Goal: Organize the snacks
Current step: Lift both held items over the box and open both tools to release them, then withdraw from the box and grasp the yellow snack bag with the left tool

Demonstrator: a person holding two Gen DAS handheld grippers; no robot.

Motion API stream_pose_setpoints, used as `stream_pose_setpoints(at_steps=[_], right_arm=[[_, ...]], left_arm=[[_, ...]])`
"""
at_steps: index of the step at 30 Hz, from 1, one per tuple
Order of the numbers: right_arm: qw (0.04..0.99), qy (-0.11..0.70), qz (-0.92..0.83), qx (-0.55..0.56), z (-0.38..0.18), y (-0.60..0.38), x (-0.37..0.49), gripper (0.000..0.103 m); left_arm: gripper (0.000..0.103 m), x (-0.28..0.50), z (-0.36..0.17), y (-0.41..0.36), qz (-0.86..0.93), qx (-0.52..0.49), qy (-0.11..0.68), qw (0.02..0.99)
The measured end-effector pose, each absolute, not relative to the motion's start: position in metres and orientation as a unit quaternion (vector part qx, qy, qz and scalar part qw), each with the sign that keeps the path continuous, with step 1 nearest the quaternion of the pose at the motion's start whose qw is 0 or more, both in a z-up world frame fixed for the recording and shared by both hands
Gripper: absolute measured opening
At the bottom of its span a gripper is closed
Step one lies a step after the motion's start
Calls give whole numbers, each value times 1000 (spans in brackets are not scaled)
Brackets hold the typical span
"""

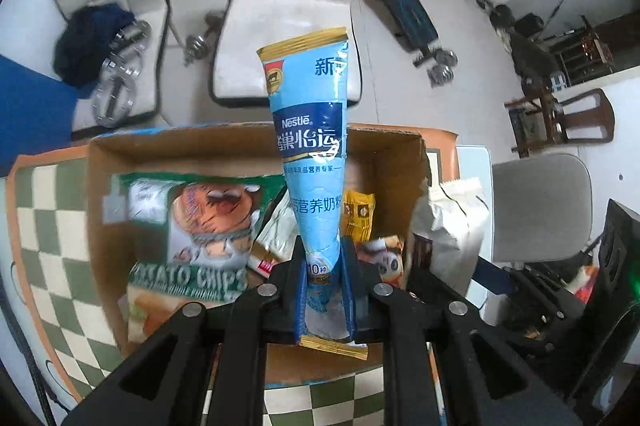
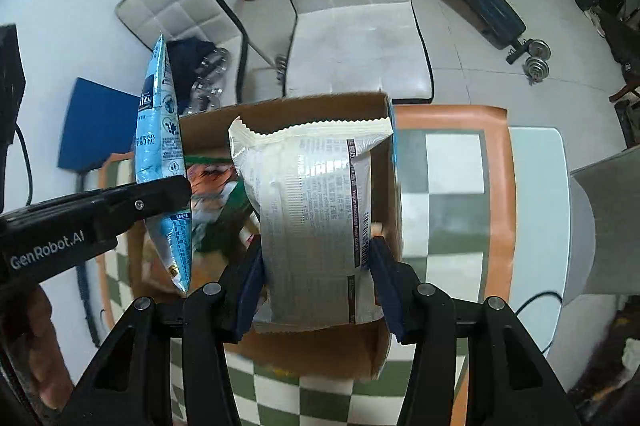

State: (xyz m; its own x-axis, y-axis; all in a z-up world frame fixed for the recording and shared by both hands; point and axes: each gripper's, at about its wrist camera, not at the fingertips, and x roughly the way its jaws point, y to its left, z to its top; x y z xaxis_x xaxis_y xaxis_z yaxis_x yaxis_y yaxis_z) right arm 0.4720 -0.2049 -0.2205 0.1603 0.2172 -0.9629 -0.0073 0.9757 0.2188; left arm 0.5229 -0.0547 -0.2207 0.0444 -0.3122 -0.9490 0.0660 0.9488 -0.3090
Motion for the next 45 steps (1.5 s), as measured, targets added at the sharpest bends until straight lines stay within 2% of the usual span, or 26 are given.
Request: stream_pose_setpoints(at_steps=[12,23,31,33,34,36,39,41,43,45], right_arm=[[720,687,65,73,-268,-198,521,54],[714,694,65,61,-290,-195,524,55],[709,700,65,58,-296,-193,528,56],[708,701,65,57,-296,-192,529,59],[707,702,65,57,-295,-192,529,68],[703,706,65,58,-294,-192,527,83],[701,708,71,48,-290,-190,522,87],[702,707,72,38,-286,-187,517,95],[706,705,67,25,-280,-186,511,97],[710,701,67,20,-275,-184,504,98]], left_arm=[[12,546,-271,-61,-139,-111,742,646],[13,548,-282,-64,-136,-102,753,636],[19,549,-289,-57,-117,-111,764,625],[37,550,-285,-53,-114,-118,760,629],[44,550,-283,-50,-111,-118,757,633],[68,549,-278,-46,-106,-115,749,643],[81,545,-270,-40,-99,-103,740,657],[90,540,-264,-36,-94,-94,735,665],[92,534,-256,-31,-88,-84,724,679],[98,527,-249,-27,-89,-81,718,685]])
